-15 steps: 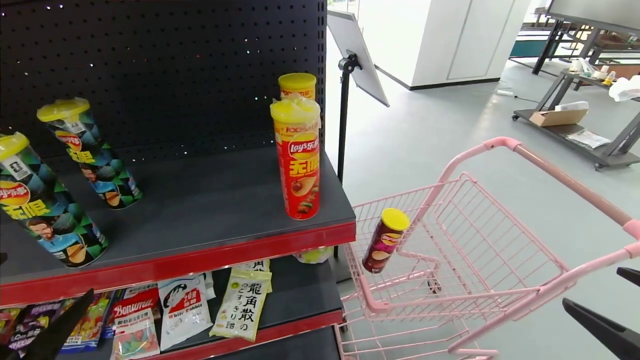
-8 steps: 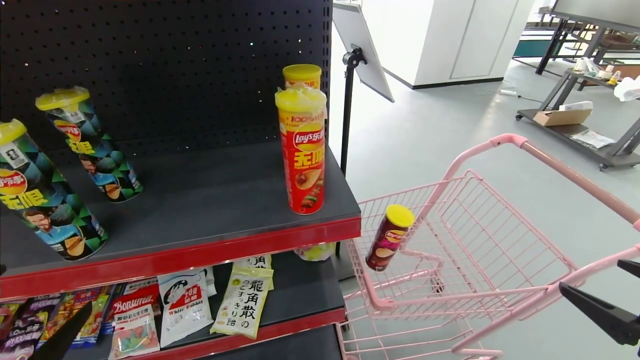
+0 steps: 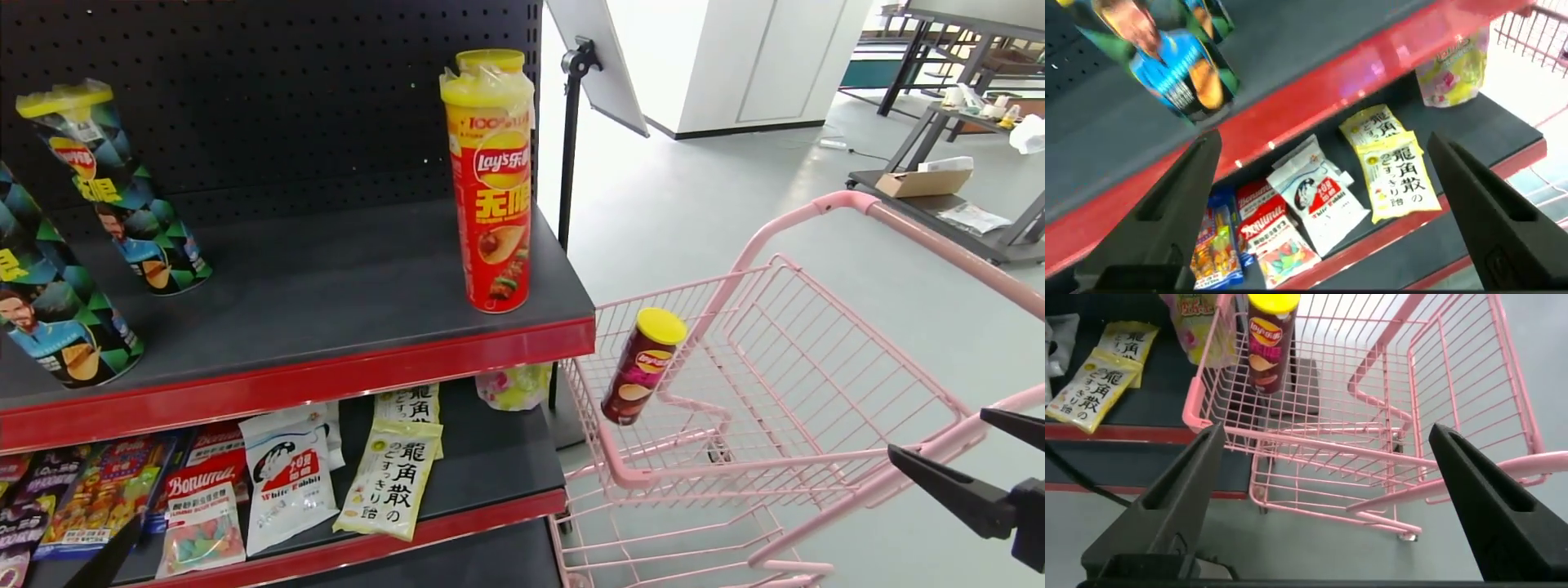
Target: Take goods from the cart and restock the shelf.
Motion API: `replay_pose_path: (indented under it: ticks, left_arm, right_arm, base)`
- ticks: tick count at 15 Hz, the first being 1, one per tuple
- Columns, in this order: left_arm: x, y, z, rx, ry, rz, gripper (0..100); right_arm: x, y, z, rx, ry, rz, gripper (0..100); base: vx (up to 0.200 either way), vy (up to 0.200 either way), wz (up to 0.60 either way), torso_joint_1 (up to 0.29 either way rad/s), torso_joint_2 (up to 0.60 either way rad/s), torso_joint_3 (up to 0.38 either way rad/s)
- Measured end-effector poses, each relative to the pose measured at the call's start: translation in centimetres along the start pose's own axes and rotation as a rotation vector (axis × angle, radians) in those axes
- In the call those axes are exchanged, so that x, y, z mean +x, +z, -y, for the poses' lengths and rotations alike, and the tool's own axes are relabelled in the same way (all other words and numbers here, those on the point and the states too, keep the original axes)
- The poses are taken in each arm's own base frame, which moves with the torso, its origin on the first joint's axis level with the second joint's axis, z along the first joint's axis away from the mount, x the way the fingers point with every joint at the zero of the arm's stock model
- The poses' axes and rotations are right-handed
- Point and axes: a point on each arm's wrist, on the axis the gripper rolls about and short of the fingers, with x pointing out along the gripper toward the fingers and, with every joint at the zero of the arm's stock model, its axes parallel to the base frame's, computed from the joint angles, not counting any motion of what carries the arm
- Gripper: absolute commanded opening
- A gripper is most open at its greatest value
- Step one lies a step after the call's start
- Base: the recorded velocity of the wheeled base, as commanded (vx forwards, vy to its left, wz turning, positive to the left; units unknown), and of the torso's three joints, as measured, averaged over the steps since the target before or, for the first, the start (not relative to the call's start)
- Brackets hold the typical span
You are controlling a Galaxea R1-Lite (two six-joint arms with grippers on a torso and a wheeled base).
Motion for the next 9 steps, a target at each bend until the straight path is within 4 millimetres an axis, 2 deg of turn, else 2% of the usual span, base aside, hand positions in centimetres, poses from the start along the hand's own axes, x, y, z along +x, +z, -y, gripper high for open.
replay_pose_path:
  ticks: [4,9]
  left_arm:
    - [-0.4,-0.2,0.1,-0.012,-0.008,0.007,100]
    - [-1.4,-0.2,0.1,-0.078,-0.011,0.039,100]
  right_arm:
    - [1.5,0.5,0.0,0.001,0.011,-0.021,100]
    - [4.0,0.7,-0.5,-0.002,0.067,-0.078,100]
  base:
    - [0.000,0.000,0.00,-0.165,0.47,0.299]
    - [0.000,0.000,0.00,-0.024,0.07,0.038]
